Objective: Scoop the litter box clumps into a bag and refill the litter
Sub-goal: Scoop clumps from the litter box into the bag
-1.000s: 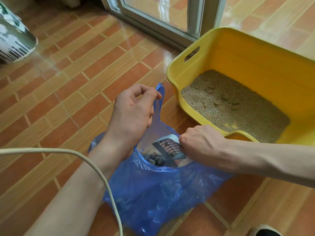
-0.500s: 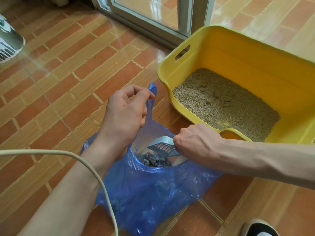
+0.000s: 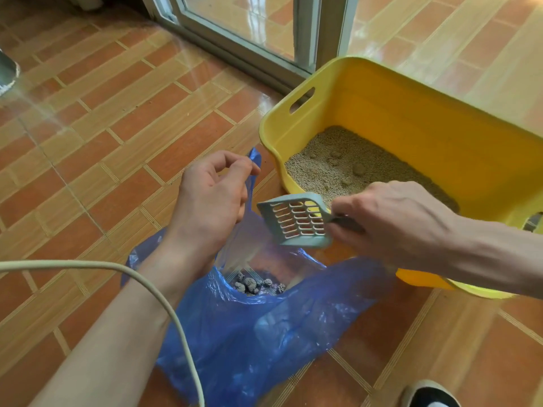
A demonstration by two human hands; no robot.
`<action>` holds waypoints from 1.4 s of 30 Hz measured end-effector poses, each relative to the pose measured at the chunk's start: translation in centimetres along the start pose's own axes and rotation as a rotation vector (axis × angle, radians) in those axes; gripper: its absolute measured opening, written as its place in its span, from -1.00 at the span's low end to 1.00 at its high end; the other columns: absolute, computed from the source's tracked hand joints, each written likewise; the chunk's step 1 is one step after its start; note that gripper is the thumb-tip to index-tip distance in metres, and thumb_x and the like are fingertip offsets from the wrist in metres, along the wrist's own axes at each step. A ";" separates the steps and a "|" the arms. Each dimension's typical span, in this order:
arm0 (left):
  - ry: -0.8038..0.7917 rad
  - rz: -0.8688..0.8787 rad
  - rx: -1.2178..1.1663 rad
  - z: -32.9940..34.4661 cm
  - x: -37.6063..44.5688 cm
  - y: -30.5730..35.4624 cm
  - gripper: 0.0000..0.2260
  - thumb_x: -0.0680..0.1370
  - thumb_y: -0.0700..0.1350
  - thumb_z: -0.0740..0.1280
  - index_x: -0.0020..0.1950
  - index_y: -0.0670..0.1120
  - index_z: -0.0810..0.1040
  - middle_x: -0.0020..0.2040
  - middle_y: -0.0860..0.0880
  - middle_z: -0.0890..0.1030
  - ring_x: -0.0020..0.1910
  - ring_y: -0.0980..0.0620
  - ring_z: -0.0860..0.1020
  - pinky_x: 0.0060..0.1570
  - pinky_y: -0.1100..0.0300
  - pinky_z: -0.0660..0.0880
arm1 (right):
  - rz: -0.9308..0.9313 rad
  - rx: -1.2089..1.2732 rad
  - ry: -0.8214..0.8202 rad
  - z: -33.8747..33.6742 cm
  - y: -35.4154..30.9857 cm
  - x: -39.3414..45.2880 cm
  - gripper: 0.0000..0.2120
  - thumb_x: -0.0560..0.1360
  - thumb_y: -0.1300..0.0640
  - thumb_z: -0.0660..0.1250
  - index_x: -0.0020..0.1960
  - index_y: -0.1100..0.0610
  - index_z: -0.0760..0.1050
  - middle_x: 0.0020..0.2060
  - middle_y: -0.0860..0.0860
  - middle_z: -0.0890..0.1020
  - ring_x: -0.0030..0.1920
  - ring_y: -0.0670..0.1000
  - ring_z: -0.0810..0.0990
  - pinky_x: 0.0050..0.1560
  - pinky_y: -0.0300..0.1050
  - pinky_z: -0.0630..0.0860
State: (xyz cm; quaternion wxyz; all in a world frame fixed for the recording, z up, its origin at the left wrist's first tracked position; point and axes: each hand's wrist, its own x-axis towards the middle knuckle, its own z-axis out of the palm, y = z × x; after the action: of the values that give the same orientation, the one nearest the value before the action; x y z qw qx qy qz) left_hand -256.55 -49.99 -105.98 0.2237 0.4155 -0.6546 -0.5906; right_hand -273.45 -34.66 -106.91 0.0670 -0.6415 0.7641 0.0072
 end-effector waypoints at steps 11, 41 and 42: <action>-0.014 -0.022 -0.019 1.0 0.7 -0.5 -0.83 0.68 -0.17 0.24 -0.04 -0.18 0.58 -0.51 0.09 0.30 -0.58 0.13 0.19 -0.58 0.34 0.15 | 0.571 0.332 -0.119 2.2 13.6 0.8 -0.65 0.62 -0.12 0.28 -0.15 0.09 0.65 -0.53 0.01 0.49 -0.53 -0.02 0.34 -0.51 -0.22 0.19; -0.031 -0.036 0.015 2.2 1.6 -1.9 -0.81 0.69 -0.14 0.23 -0.03 -0.19 0.56 -0.50 0.10 0.23 -0.56 0.14 0.13 -0.59 0.33 0.10 | 0.544 0.577 -0.177 8.9 11.7 5.7 -0.72 0.64 0.03 0.25 -0.02 0.19 0.64 -0.39 0.01 0.61 -0.54 -0.07 0.40 -0.67 -0.31 0.21; -0.033 -0.036 0.016 2.2 1.6 -1.9 -0.81 0.69 -0.14 0.23 -0.02 -0.19 0.56 -0.50 0.10 0.23 -0.56 0.14 0.13 -0.59 0.33 0.11 | 0.553 0.598 -0.180 9.0 11.5 5.7 -0.72 0.64 0.04 0.25 -0.01 0.20 0.65 -0.39 0.01 0.61 -0.55 -0.07 0.40 -0.67 -0.32 0.21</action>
State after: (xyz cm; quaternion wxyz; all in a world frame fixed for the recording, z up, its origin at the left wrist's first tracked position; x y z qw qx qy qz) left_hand -258.68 -49.91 -108.53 0.1987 0.4192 -0.6552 -0.5963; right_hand -284.86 -37.38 -117.31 0.3123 -0.3614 0.8671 -0.1414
